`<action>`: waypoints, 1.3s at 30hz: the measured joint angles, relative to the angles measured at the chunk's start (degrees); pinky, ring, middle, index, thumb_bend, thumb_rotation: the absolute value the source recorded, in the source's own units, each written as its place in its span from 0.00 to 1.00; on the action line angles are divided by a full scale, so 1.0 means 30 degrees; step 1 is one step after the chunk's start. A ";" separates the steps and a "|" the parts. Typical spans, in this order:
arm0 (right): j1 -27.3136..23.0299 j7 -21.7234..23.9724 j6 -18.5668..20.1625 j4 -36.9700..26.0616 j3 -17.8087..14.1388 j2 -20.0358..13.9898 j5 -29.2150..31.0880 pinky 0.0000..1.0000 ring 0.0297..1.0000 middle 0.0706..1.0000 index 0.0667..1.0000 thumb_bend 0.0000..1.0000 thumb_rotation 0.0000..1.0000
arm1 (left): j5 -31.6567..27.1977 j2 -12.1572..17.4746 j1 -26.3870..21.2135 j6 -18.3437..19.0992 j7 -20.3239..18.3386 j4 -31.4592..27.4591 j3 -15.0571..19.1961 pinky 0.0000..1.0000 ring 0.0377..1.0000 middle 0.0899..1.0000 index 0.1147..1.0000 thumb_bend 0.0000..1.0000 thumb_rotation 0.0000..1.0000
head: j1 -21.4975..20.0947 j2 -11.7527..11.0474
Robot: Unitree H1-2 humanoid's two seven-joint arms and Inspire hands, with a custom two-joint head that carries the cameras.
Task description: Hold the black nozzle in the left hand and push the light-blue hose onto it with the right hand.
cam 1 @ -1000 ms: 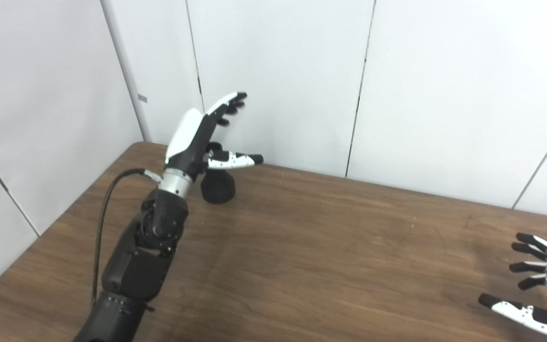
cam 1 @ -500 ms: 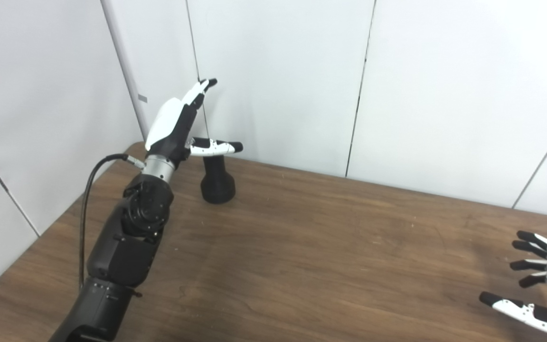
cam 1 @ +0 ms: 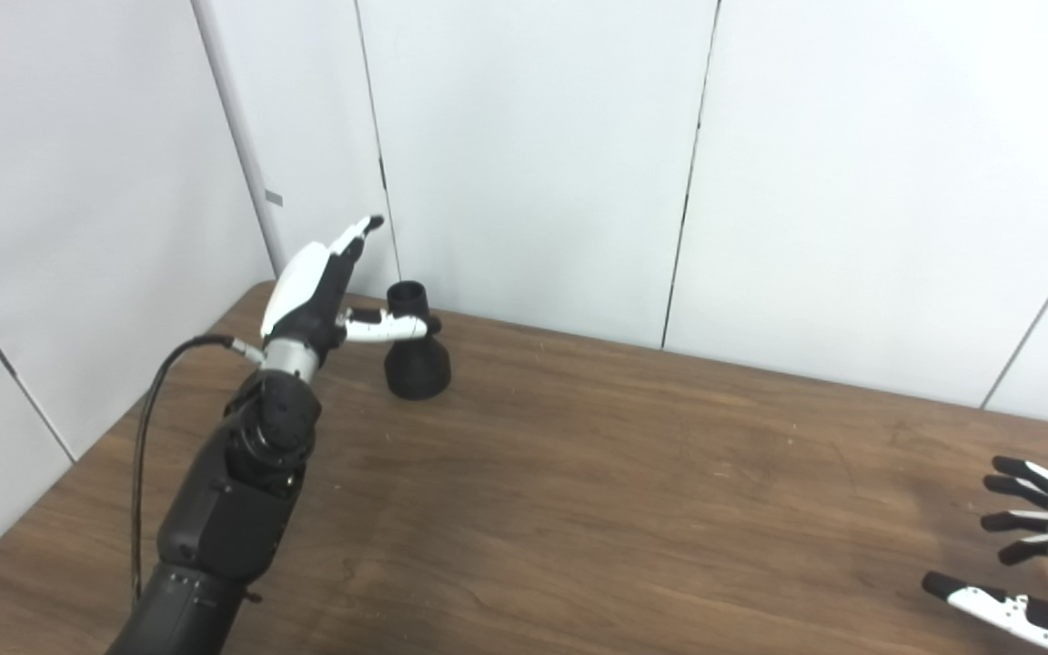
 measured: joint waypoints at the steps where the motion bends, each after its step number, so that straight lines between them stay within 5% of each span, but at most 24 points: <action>1: -0.0004 0.0031 0.0000 -0.0027 0.0000 -0.0049 0.0000 0.43 0.58 0.72 0.75 0.69 0.00 | 0.0001 0.0001 0.0000 0.0301 0.0006 0.0058 0.0003 1.00 1.00 0.95 0.96 1.00 0.31 | 0.0000 0.0001; 14: -0.0001 0.0081 0.0020 -0.0149 -0.0034 -0.0193 0.0094 0.43 0.58 0.71 0.75 0.68 0.00 | 0.0587 0.0001 -0.0002 0.2047 0.0073 0.0173 -0.1009 1.00 1.00 0.94 0.97 1.00 0.32 | -0.0088 0.0059; 27: 0.0022 0.0105 0.0065 -0.0548 -0.0083 -0.0195 0.0251 0.43 0.58 0.71 0.75 0.69 0.00 | 0.0379 0.0081 -0.0104 0.0798 0.0456 0.2877 -0.1170 1.00 1.00 0.93 0.90 1.00 0.33 | -0.0146 0.0147; 39: 0.0134 0.0113 0.0091 -0.0617 -0.0105 -0.0194 0.0260 0.43 0.58 0.72 0.76 0.69 0.00 | 0.0545 0.0127 -0.0097 0.1564 0.0112 0.3053 -0.2149 1.00 1.00 0.93 0.90 1.00 0.34 | -0.0205 0.0264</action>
